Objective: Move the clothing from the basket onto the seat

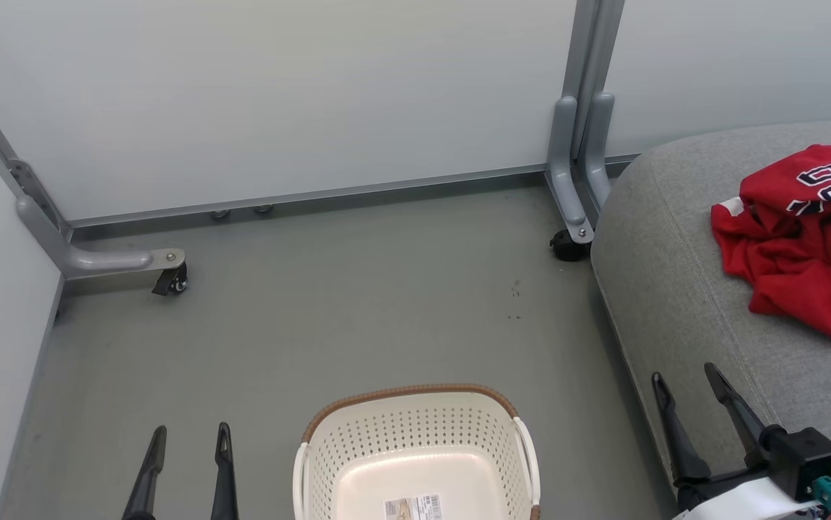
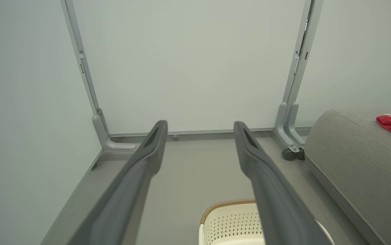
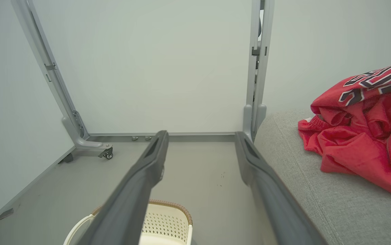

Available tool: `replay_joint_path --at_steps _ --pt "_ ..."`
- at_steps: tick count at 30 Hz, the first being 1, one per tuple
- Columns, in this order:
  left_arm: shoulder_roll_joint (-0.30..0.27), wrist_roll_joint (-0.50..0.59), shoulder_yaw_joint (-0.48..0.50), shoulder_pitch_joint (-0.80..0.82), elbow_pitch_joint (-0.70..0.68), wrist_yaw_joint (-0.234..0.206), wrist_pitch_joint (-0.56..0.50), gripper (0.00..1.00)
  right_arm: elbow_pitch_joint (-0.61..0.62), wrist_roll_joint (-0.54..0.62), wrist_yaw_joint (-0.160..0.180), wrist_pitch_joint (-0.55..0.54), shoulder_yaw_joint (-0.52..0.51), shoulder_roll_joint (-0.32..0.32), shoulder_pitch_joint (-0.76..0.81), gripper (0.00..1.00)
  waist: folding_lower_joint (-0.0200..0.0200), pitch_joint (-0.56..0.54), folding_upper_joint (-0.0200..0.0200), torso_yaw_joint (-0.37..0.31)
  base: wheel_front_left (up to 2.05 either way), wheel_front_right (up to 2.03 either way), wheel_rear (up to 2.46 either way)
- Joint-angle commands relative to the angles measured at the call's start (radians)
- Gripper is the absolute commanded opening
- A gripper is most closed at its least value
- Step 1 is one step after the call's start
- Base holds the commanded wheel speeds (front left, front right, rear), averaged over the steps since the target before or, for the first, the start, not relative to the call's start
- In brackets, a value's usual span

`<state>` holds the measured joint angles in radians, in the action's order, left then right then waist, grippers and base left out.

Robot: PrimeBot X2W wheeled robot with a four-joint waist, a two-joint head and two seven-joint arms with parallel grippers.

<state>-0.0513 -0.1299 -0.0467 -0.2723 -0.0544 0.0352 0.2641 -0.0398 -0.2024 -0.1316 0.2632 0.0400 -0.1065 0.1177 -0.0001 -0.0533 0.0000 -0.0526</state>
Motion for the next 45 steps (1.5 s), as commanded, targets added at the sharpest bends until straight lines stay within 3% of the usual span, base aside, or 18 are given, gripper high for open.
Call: replay_joint_path --at_steps 1,6,23,45 --pt "0.000 -0.001 -0.001 0.000 0.000 0.000 0.000 0.00 0.000 -0.001 0.000 0.000 0.000 0.000 0.000 0.00 0.0001 -0.001 0.0000 0.000 0.00 0.00 0.00" --pt "0.001 -0.009 -0.008 0.000 0.044 0.000 -0.001 0.00 -0.042 -0.009 0.000 -0.003 0.005 0.011 0.004 0.00 0.0001 -0.001 0.0000 0.000 0.00 0.00 0.00" --pt "-0.019 -0.357 0.004 0.085 0.098 0.021 -0.063 0.00 -0.076 -0.335 0.000 -0.071 -0.012 0.006 -0.048 0.00 0.0001 0.007 0.0000 0.007 0.00 0.00 0.00" --pt "-0.033 -0.707 0.024 0.175 0.158 0.044 -0.135 0.00 -0.112 -0.663 0.000 -0.147 -0.037 0.008 -0.102 0.00 0.0001 0.017 0.0000 0.016 0.00 0.00 0.00"
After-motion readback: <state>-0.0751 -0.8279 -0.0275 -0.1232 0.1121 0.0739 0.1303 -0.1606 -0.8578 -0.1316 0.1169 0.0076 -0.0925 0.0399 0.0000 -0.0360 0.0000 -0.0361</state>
